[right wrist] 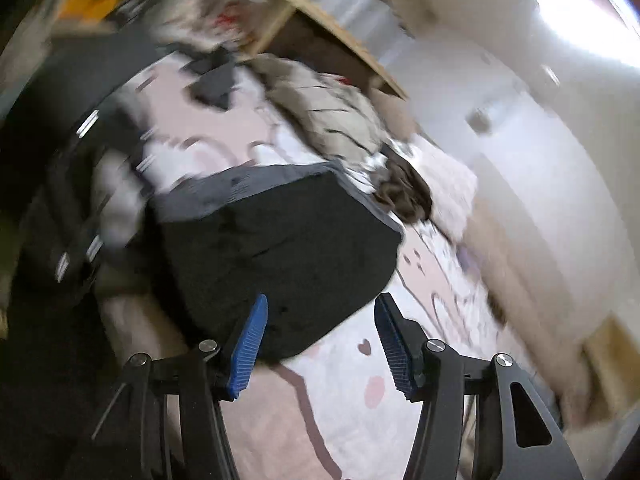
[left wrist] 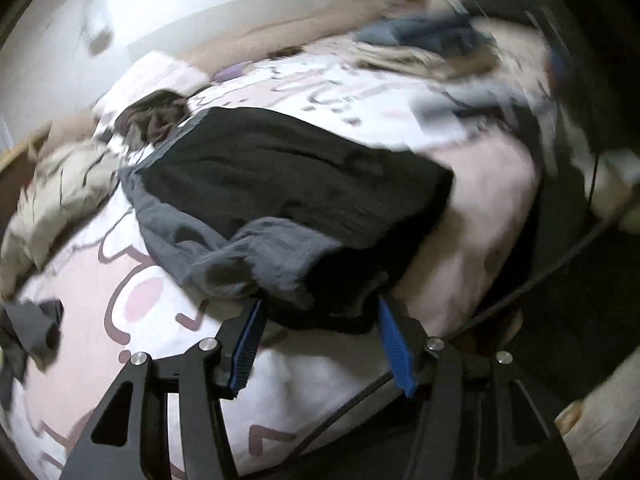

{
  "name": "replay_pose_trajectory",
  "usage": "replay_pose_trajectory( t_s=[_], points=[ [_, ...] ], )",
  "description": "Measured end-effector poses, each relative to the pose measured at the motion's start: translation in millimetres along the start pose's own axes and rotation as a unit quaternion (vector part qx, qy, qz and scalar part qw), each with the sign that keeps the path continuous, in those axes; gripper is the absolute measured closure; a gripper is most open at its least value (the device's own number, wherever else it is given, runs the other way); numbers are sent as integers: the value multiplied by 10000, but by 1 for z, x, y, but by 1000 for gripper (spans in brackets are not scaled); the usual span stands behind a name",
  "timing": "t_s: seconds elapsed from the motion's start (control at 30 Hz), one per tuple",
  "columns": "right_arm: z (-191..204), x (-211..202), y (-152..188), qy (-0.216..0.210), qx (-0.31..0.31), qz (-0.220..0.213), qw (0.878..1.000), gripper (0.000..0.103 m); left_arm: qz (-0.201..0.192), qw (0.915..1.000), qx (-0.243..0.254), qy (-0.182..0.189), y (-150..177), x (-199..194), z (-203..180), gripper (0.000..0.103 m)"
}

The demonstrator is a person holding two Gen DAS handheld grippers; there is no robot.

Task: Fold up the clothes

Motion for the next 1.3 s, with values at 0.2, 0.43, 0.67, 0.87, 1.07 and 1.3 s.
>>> replay_pose_trajectory(
  t_s=[0.2,0.43,0.67,0.87,1.07,1.3],
  points=[
    [45,16,6,-313,-1141,-84,9929,47,-36,9960,-831,322,-16,-2,15,46],
    [66,36,-10,-219,-1560,-247,9872,47,-66,9937,-1009,475,-22,-5,17,46],
    [58,60,-26,-458,-1525,-290,9868,79,-100,9979,-620,155,-16,-16,18,46],
    [20,62,-43,-999,-729,-120,9922,81,-130,9970,608,-460,1,-33,10,38],
    [16,59,-50,-1126,-836,-164,9900,82,-328,9623,2510,-999,9,-26,-9,30],
    [27,45,-51,-1308,-1320,-203,9824,82,-648,9511,2908,-809,-28,-6,3,28]
  ],
)
Point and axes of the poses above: each gripper's, at about its wrist camera, not at the fingertips, and x roughly the way its jaws point, z to its left, y to its underside, the point moved 4 cm from there along x, roughly the way its jaws point, and after that the axes turned 4 degrees about -y, right-handed, at the moved point
